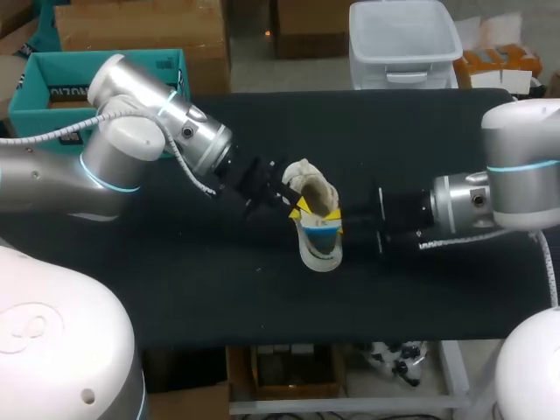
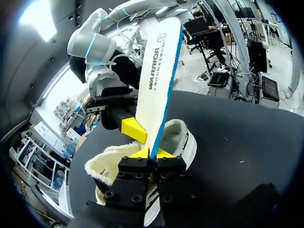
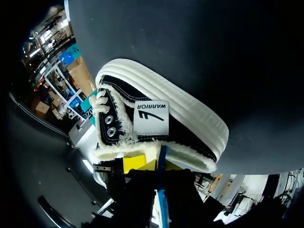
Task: Open the shoe tongue, take the insole out of the shoe, put the insole back into the shoe, and pack the shoe into the shoebox
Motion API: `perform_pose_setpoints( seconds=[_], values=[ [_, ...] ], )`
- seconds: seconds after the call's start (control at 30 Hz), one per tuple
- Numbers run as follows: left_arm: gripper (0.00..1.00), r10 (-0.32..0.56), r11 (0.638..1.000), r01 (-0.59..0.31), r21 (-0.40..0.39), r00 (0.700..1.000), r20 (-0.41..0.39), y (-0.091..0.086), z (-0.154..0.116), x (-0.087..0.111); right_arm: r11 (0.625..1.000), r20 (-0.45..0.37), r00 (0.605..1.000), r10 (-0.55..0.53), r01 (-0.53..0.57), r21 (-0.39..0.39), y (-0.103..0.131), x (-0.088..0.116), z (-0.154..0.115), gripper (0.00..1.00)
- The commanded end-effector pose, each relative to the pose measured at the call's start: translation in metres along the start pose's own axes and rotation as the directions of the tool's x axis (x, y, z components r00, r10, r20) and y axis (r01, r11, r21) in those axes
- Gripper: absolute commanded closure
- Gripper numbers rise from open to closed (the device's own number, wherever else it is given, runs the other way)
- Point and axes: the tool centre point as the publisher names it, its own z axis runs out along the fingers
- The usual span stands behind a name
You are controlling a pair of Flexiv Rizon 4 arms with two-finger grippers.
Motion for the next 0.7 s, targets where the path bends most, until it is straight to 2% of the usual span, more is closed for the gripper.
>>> perform_pose_setpoints(
  seconds=[0.03,0.2,0.37,0.43,0.5,0.67,0.7],
  values=[
    [1.0,-0.007,1.0,0.007,-0.004,1.0,-0.006,0.005,0.005,-0.003,1.0,0.021,1.0,0.005,-0.004,-0.007,0.006,0.004,0.008,1.0],
    [1.0,-0.025,1.0,0.025,-0.017,1.0,-0.009,0.013,0.007,-0.006,1.0,0.023,1.0,0.003,-0.003,-0.007,0.011,0.003,0.014,1.0],
    [1.0,-0.03,1.0,0.03,-0.005,0.999,-0.021,0.009,0.005,-0.004,1.0,0.023,1.0,0.006,-0.005,-0.02,0.011,0.002,0.015,1.0],
    [0.65,-0.019,1.0,0.019,0.006,0.999,-0.027,0.004,0.004,-0.001,1.0,0.022,1.0,0.006,-0.006,-0.026,0.01,0.002,0.014,1.0],
    [0.56,-0.002,1.0,0.002,0.02,0.999,-0.032,-0.004,0.004,0.002,1.0,0.018,1.0,0.005,-0.005,-0.029,0.01,0.001,0.014,1.0],
    [0.6,0.064,0.997,-0.063,0.041,0.997,-0.033,-0.024,0.002,0.013,0.999,0.012,1.0,0.004,-0.004,-0.035,0.009,0.001,0.013,1.0],
    [0.66,0.079,0.996,-0.078,0.04,0.996,-0.03,-0.027,0.001,0.015,0.999,0.011,1.0,0.004,-0.004,-0.036,0.009,0.001,0.013,1.0]
  ],
)
